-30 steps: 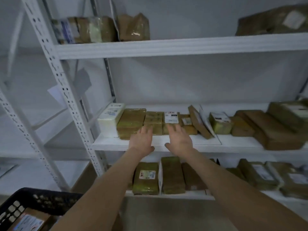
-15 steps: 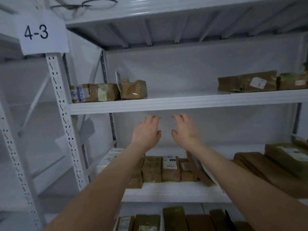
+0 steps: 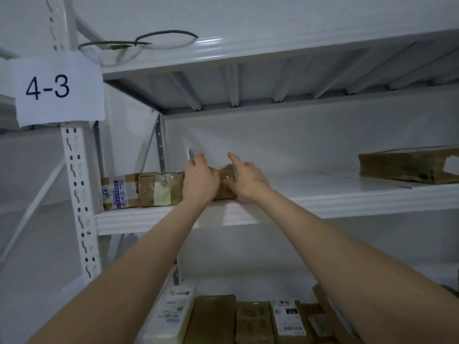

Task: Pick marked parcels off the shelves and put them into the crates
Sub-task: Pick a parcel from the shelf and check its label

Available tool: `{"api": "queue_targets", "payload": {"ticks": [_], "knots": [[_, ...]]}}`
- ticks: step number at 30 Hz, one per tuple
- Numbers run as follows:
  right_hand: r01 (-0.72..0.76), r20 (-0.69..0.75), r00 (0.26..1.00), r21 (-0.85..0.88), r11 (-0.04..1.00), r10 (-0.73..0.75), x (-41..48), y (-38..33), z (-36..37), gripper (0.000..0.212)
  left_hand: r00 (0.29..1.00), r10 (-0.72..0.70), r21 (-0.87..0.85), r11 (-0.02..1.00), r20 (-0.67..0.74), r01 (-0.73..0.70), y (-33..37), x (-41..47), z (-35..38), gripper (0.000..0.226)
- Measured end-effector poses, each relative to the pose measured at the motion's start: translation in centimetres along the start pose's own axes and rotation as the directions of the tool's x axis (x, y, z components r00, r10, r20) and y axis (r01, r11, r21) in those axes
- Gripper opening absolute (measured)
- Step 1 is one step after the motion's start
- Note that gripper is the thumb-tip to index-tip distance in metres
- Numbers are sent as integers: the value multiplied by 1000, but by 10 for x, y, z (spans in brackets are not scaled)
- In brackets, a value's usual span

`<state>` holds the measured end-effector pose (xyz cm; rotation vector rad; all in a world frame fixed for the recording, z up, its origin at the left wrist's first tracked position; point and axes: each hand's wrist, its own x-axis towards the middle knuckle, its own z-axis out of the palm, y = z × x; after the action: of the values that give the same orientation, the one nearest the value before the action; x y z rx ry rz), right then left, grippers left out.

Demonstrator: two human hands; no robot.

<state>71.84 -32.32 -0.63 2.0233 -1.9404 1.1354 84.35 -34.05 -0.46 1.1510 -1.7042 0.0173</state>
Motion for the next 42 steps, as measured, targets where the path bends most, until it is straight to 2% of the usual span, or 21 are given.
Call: {"api": "queue_targets", "payload": {"ticks": [5, 10, 13, 17, 19, 22, 24, 25, 28, 36, 42], "knots": [[-64, -2, 998, 102, 993, 65, 32, 7, 11, 38, 994, -53, -84, 995, 96, 62, -10, 22, 15, 49], [-135, -100, 984, 128, 983, 148, 25, 39, -15, 33, 970, -130, -237, 955, 204, 178, 9, 18, 35, 49], [-188, -138, 969, 114, 975, 203, 16, 59, -36, 27, 938, -159, -366, 890, 307, 271, 32, 12, 49, 47], [-237, -196, 940, 209, 949, 278, 0, 80, -63, 13, 897, -205, -550, 729, 391, 406, 58, 12, 67, 47], [-248, -220, 924, 272, 930, 311, -9, 88, -75, 23, 894, -201, -614, 665, 400, 424, 74, 6, 68, 39], [-256, -244, 896, 399, 880, 371, -25, 97, -90, 55, 901, -160, -646, 648, 404, 404, 94, -8, 68, 22], [-270, -226, 882, 477, 837, 413, -33, 104, -97, 66, 905, -139, -664, 636, 401, 392, 105, -17, 70, 18], [-269, -219, 880, 502, 822, 421, -37, 108, -100, 64, 906, -140, -672, 628, 399, 393, 110, -21, 71, 23], [-225, -206, 886, 591, 775, 415, -50, 117, -109, 37, 910, -131, -679, 626, 393, 384, 126, -31, 68, 32], [-195, -155, 859, 783, 591, 489, -82, 121, -134, 44, 891, -95, -655, 644, 445, 396, 148, -55, 54, 29], [-191, -92, 852, 862, 469, 516, -107, 116, -144, 35, 866, -86, -666, 604, 492, 438, 153, -71, 46, 44]]}}
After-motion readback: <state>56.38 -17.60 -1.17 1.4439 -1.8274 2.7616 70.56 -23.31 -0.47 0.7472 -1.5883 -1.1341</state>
